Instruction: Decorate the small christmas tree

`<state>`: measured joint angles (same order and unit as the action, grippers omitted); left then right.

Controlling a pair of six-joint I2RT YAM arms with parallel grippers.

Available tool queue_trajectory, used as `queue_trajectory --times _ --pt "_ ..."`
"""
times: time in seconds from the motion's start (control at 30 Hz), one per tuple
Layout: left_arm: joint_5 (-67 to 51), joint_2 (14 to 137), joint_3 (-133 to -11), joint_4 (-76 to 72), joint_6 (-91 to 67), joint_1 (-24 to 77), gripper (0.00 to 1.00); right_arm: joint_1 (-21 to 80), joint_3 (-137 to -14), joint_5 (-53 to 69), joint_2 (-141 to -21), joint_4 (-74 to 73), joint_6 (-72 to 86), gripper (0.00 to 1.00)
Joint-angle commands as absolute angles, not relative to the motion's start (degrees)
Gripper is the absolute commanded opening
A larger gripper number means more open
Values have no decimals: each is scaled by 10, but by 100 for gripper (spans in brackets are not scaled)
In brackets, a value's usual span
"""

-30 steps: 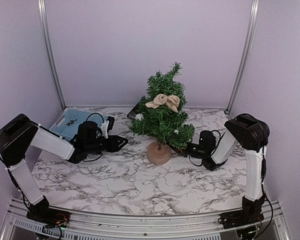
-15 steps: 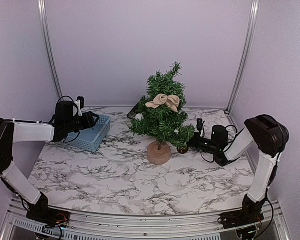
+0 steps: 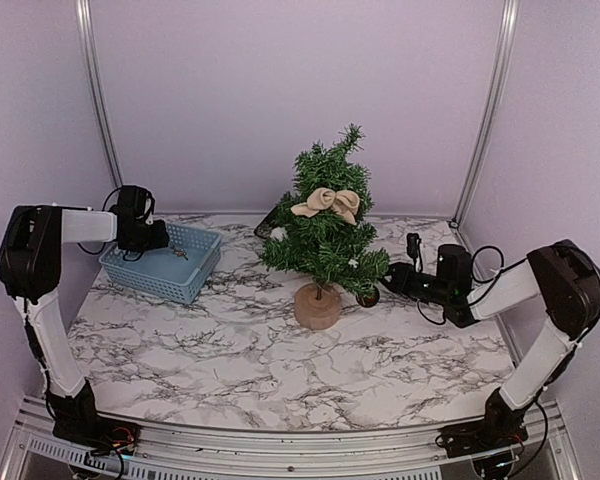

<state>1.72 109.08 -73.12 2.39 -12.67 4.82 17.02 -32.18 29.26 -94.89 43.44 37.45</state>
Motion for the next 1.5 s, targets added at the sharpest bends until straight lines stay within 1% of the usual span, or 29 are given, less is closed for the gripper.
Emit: queue_trajectory --times 0.0,0.13,0.33,0.5,0.77,0.93,1.07,1.3,1.37,1.47 --pt "-55 1120 -753 31 -145 33 44 158 -316 281 -911 378 338 33" --pt "-87 1154 -770 7 -175 29 44 157 -318 274 -887 348 320 33" --pt "-96 1202 -794 -27 -225 27 44 155 -326 269 -872 330 314 33" --pt "-88 1232 -807 -41 -253 27 41 154 -333 268 -881 330 315 33" --pt "-76 1258 -817 -38 -264 33 33 153 -338 272 -897 338 318 33" --pt "-83 1267 -824 -44 -271 37 27 153 -339 276 -903 342 320 33" --pt "-98 1264 -819 -64 -282 37 16 152 -340 275 -900 338 318 33" --pt "-74 1204 -772 -99 -293 37 3 151 -337 275 -883 327 314 33" --pt "-69 1180 -756 -106 -292 37 0 152 -335 275 -878 325 314 33" --pt "-67 1138 -729 -113 -288 37 0 151 -333 274 -867 322 313 32"
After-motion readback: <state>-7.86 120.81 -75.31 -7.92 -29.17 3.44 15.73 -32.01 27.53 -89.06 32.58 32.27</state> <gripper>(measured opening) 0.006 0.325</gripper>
